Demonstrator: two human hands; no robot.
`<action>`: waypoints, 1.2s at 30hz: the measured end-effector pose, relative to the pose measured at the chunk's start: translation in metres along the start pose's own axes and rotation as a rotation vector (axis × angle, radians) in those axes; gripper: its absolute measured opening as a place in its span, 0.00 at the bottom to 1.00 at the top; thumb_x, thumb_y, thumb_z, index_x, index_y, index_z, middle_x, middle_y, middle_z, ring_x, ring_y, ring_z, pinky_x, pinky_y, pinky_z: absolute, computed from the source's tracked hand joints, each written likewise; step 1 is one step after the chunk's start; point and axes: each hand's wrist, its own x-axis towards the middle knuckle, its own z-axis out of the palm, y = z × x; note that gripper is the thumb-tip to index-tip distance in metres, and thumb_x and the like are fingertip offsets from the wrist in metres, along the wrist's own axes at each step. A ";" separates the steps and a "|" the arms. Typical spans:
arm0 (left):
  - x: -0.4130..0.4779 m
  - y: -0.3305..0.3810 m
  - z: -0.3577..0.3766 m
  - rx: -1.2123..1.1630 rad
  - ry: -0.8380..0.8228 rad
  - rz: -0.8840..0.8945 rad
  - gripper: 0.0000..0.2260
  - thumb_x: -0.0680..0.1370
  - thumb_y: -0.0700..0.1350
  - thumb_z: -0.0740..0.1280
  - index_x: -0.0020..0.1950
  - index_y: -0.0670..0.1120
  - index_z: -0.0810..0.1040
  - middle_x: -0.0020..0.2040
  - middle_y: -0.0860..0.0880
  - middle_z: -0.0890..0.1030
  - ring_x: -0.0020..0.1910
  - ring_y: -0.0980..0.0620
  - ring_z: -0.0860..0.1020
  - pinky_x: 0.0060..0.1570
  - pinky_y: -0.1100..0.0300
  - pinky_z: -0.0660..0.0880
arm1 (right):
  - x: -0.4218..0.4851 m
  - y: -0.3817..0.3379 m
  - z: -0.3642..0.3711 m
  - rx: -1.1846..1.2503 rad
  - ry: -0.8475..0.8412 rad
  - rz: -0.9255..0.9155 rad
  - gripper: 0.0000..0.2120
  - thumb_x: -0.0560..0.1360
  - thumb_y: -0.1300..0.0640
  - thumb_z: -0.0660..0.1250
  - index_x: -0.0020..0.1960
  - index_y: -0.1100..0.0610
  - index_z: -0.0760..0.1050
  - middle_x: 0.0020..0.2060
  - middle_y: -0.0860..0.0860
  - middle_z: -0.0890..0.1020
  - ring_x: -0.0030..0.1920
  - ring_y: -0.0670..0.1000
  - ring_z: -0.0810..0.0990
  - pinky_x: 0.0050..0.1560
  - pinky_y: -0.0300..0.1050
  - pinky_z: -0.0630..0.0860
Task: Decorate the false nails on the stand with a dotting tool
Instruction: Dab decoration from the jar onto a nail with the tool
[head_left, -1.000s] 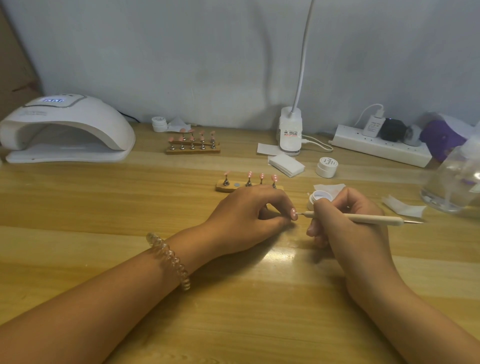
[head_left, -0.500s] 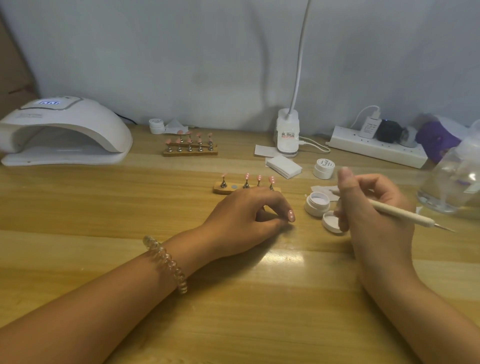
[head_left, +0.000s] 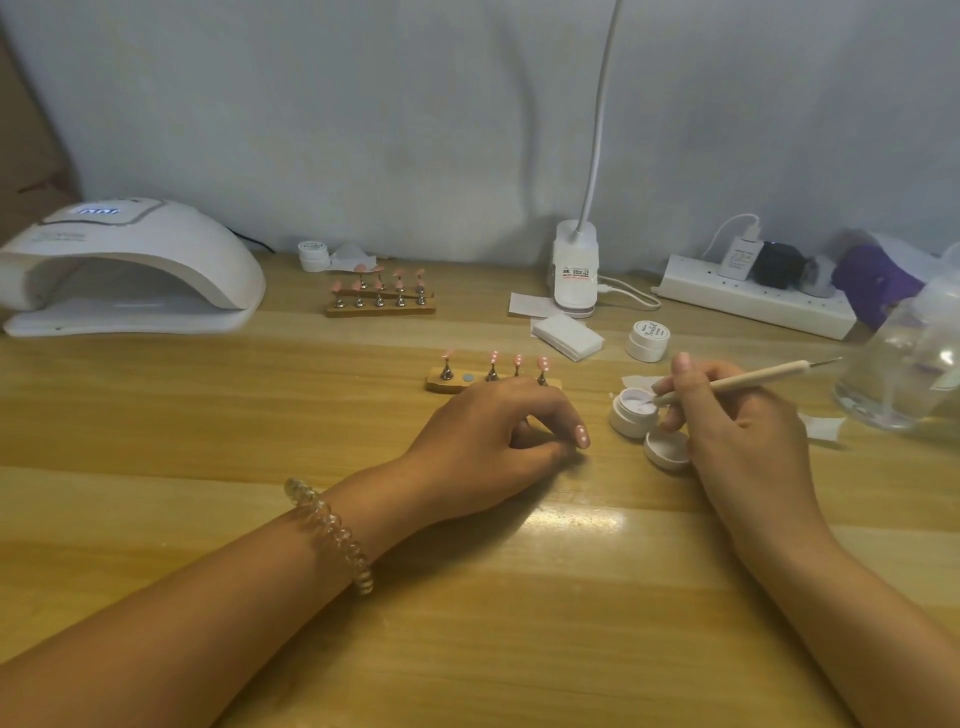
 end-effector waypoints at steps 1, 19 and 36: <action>0.000 0.000 0.000 -0.001 0.000 -0.001 0.04 0.76 0.43 0.73 0.46 0.53 0.84 0.42 0.62 0.79 0.36 0.64 0.75 0.37 0.65 0.67 | 0.000 0.000 0.000 -0.012 -0.006 -0.005 0.16 0.81 0.44 0.61 0.40 0.49 0.81 0.32 0.42 0.83 0.34 0.39 0.80 0.36 0.41 0.69; 0.000 0.002 -0.001 0.011 0.024 0.037 0.05 0.75 0.40 0.73 0.47 0.50 0.84 0.42 0.62 0.79 0.38 0.70 0.75 0.37 0.73 0.67 | -0.008 -0.022 -0.006 0.195 0.114 -0.093 0.10 0.80 0.46 0.64 0.44 0.50 0.77 0.31 0.46 0.81 0.25 0.44 0.75 0.25 0.36 0.72; 0.001 0.003 0.000 0.027 0.029 0.028 0.05 0.75 0.41 0.73 0.46 0.51 0.83 0.42 0.60 0.80 0.38 0.70 0.75 0.37 0.71 0.66 | -0.033 -0.036 0.014 0.285 -0.148 0.217 0.10 0.69 0.61 0.67 0.34 0.58 0.67 0.24 0.57 0.79 0.22 0.48 0.74 0.23 0.41 0.71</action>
